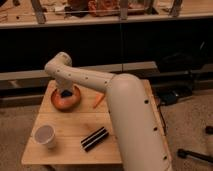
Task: Place the white sponge in the ceramic bowl
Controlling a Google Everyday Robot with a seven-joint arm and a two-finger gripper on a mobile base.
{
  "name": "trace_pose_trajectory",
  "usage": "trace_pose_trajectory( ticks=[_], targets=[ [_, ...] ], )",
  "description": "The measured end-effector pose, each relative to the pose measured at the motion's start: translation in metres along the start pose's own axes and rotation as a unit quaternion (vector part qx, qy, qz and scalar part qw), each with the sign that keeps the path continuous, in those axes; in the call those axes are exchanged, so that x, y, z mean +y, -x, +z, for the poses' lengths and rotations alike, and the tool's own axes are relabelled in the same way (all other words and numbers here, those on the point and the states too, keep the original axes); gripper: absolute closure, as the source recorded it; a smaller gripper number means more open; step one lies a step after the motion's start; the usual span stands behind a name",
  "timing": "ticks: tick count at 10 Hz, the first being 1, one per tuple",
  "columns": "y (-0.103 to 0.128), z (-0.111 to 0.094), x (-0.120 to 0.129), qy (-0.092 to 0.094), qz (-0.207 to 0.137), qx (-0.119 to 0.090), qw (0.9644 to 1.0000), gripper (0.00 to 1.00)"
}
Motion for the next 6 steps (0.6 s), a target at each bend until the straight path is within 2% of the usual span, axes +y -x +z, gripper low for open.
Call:
trace_pose_trajectory(
  ticks=[2, 4, 6],
  targets=[
    [0.0007, 0.0020, 0.0011, 0.001, -0.002, 0.000, 1.0000, 0.68],
    [0.0021, 0.0037, 0.0006, 0.002, -0.004, 0.000, 1.0000, 0.53],
    [0.0010, 0.0043, -0.0008, 0.002, -0.004, 0.001, 1.0000, 0.58]
  ],
)
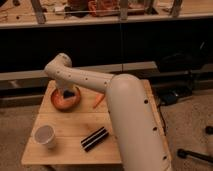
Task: Place the white sponge in the ceramic bowl
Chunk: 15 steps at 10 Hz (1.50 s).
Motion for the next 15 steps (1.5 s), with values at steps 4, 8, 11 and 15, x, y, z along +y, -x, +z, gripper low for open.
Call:
trace_pose_trajectory(
  ticks=[4, 8, 11, 15],
  targets=[
    [-0.001, 0.002, -0.003, 0.000, -0.004, 0.001, 1.0000, 0.59],
    [-0.001, 0.006, -0.007, 0.001, -0.008, 0.001, 1.0000, 0.48],
    [0.001, 0.009, -0.007, 0.002, -0.011, 0.000, 0.9999, 0.48],
    [0.001, 0.012, -0.009, 0.002, -0.016, -0.001, 0.9999, 0.44]
  ],
)
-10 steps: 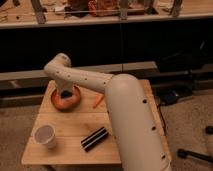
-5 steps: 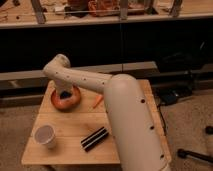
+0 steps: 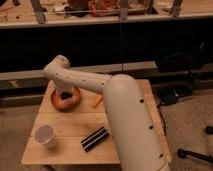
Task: Place the white sponge in the ceramic bowl
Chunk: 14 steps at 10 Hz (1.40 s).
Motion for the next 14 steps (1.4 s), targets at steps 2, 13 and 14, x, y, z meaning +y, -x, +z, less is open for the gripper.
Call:
trace_pose_trajectory(
  ticks=[2, 13, 14],
  targets=[
    [0.0001, 0.0020, -0.0016, 0.000, -0.004, -0.001, 1.0000, 0.47],
    [0.0024, 0.0078, -0.0068, -0.003, -0.022, -0.006, 0.9997, 0.41],
    [0.0028, 0.0085, -0.0069, -0.002, -0.023, -0.006, 0.9997, 0.49]
  ],
)
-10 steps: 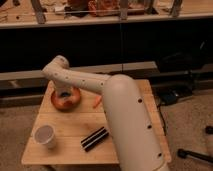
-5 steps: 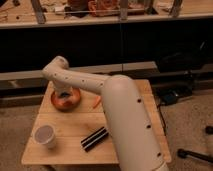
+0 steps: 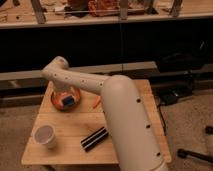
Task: Place the white sponge in the ceramic bowl
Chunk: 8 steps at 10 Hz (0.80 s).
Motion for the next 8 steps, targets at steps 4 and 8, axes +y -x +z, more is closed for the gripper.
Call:
trace_pose_trajectory(
  ticks=[4, 8],
  targets=[
    [0.0041, 0.0005, 0.0000, -0.003, -0.005, -0.001, 1.0000, 0.40],
    [0.0027, 0.0022, -0.0009, -0.004, -0.010, -0.001, 0.9999, 0.22]
  ],
)
